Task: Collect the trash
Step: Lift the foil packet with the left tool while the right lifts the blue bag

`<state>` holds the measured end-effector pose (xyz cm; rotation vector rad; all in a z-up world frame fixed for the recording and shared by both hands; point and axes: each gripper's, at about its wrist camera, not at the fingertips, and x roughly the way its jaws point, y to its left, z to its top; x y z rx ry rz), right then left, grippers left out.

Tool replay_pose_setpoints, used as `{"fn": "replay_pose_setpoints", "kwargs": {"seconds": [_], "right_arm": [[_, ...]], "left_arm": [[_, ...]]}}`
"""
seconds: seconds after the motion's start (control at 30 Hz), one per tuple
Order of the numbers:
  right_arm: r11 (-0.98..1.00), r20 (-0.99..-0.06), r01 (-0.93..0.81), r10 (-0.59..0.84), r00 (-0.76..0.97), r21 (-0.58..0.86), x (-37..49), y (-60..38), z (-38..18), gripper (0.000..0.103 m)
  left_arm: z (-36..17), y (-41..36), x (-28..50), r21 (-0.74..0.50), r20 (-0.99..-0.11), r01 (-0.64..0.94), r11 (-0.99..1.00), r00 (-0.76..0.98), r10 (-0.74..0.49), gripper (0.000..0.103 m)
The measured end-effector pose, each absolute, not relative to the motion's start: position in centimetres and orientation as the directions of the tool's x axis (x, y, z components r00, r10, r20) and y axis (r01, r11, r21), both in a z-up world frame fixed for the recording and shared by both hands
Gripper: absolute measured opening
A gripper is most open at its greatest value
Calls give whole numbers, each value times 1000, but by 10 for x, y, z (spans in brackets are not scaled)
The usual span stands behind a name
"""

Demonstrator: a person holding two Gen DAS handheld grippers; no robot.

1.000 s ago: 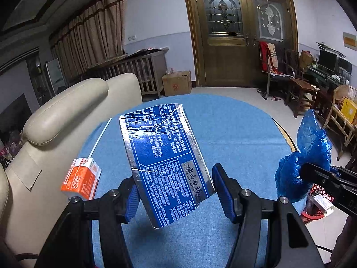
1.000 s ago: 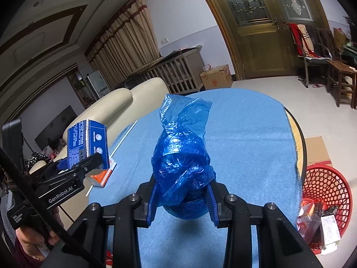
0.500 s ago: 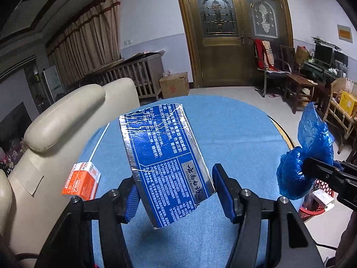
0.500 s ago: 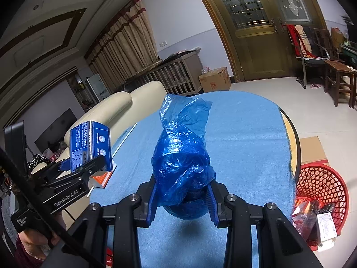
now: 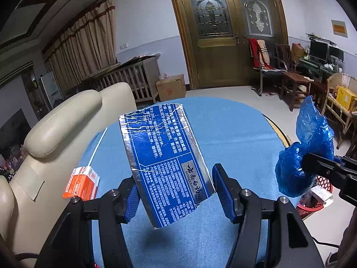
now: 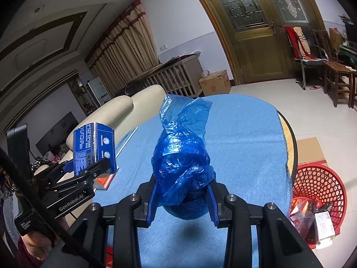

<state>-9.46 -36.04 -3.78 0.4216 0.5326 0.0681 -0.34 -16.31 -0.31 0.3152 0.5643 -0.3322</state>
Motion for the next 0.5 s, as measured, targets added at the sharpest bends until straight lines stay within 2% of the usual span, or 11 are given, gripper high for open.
{"fn": "replay_pose_setpoints", "kwargs": {"seconds": [0.5], "right_arm": [[905, -473, 63, 160, 866, 422, -104, -366, -34, 39]], "left_arm": [[-4, -173, -9, 222, -570, 419, 881, 789, -231, 63]]}}
